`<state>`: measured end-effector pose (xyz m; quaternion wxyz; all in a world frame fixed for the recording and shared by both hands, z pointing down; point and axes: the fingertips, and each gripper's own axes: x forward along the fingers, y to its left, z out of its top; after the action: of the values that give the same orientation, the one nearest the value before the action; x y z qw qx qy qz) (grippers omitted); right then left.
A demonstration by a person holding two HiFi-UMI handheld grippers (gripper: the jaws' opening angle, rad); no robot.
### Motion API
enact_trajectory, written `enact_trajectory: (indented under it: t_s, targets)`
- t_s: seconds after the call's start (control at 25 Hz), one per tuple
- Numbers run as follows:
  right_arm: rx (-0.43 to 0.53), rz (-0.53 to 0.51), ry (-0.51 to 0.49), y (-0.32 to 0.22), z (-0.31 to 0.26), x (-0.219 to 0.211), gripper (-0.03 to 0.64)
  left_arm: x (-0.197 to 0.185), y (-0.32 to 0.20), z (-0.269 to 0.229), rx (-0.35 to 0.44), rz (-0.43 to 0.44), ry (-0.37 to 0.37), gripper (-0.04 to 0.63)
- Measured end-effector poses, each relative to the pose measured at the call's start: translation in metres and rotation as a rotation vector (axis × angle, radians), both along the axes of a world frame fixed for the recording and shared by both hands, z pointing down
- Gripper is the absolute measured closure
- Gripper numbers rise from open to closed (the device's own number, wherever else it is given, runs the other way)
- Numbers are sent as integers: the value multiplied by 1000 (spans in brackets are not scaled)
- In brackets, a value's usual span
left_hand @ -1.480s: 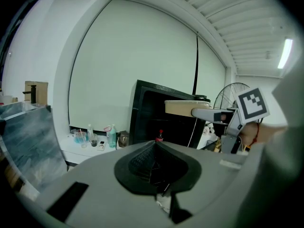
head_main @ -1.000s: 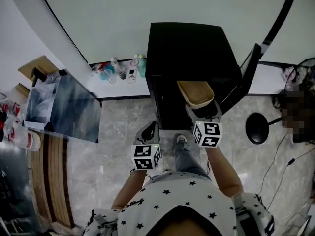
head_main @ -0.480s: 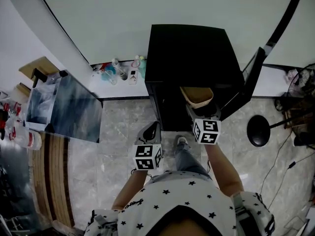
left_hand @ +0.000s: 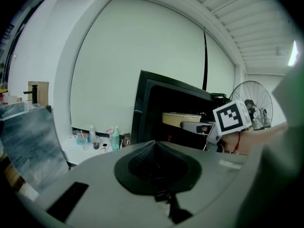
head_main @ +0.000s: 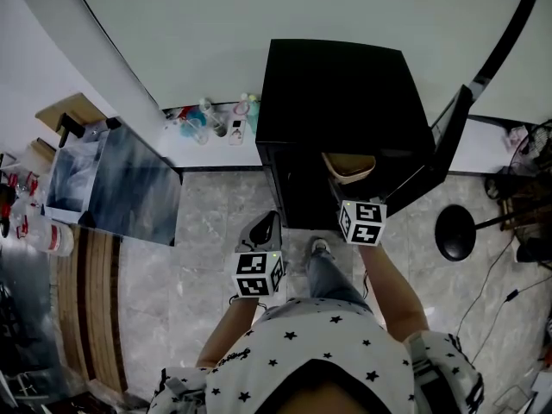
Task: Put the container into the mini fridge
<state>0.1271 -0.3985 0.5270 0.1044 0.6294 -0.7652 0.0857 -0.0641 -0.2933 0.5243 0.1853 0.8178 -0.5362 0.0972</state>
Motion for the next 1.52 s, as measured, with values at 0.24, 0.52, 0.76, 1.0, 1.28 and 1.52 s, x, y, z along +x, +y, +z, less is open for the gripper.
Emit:
enact_trajectory:
  t_s: [0.24, 0.52, 0.76, 1.0, 1.28, 1.52]
  targets:
    - [-2, 2, -7, -17, 3, -1, 147, -1, 1, 5, -4, -12, -3, 583]
    - [2, 13, -6, -41, 6, -3, 147, -2, -4, 7, 1, -19, -20, 583]
    - [11, 16, 8, -58, 9, -4, 147, -1, -6, 8, -6, -23, -16, 583]
    - [3, 26, 9, -73, 16, -6, 147, -5, -7, 13, -14, -25, -29, 583]
    - [-10, 35, -11, -88, 22, -7, 147, -8, -9, 15, -21, -32, -30, 583]
    - [7, 29, -14, -95, 21, -10, 147, -10, -5, 18, -29, -28, -34, 583]
